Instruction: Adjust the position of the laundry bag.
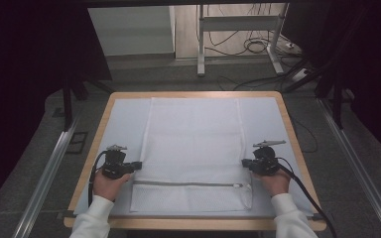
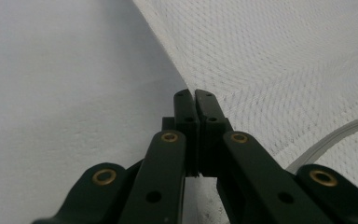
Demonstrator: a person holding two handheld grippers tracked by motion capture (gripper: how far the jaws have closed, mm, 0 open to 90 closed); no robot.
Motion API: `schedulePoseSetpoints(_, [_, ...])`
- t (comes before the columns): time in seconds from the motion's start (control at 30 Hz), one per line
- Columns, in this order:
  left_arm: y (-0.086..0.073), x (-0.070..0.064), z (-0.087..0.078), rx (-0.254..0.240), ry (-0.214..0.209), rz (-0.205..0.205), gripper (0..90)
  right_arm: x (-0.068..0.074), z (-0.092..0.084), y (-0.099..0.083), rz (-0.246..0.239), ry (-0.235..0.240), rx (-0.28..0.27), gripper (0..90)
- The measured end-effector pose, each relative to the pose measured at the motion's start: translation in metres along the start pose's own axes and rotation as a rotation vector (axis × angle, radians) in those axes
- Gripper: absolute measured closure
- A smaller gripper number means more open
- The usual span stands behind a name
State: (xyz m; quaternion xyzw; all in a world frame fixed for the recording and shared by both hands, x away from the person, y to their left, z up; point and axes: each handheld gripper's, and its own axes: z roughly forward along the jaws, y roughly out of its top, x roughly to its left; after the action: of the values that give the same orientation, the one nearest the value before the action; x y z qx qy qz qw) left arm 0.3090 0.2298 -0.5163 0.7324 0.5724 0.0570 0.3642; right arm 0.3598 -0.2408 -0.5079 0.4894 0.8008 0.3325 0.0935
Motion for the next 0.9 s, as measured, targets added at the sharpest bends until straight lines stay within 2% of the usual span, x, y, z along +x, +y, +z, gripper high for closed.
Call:
schedulePoseSetpoints(0.2, [-0.002, 0.004, -0.002, 0.000, 0.007, -0.004, 89.5, 0.007, 0.004, 0.001, -0.027, -0.006, 0.004, 87.1])
schedulePoseSetpoints(0.6, [-0.003, 0.003, 0.000, 0.004, 0.024, 0.005, 87.1, 0.006, 0.004, 0.000, -0.036, -0.013, 0.011, 86.3])
schedulePoseSetpoints(0.63, [-0.003, 0.002, 0.000, 0.000, 0.033, 0.010, 84.1, 0.006, 0.003, 0.000, -0.039, -0.015, 0.012, 84.7])
schedulePoseSetpoints(0.67, [-0.002, 0.002, -0.001, -0.012, 0.040, 0.008, 77.1, 0.006, 0.002, 0.001, -0.041, -0.022, 0.010, 80.0])
schedulePoseSetpoints(0.73, [0.002, -0.003, -0.006, -0.044, 0.037, -0.004, 57.7, 0.006, -0.001, 0.001, -0.052, -0.047, -0.019, 60.8])
schedulePoseSetpoints(0.77, [0.004, -0.006, -0.010, -0.065, 0.033, -0.001, 50.9, 0.005, -0.003, 0.002, -0.048, -0.056, -0.044, 52.5])
schedulePoseSetpoints(0.9, [0.009, -0.020, -0.024, -0.146, 0.036, 0.030, 35.1, 0.001, -0.014, 0.005, -0.015, -0.070, -0.112, 37.3])
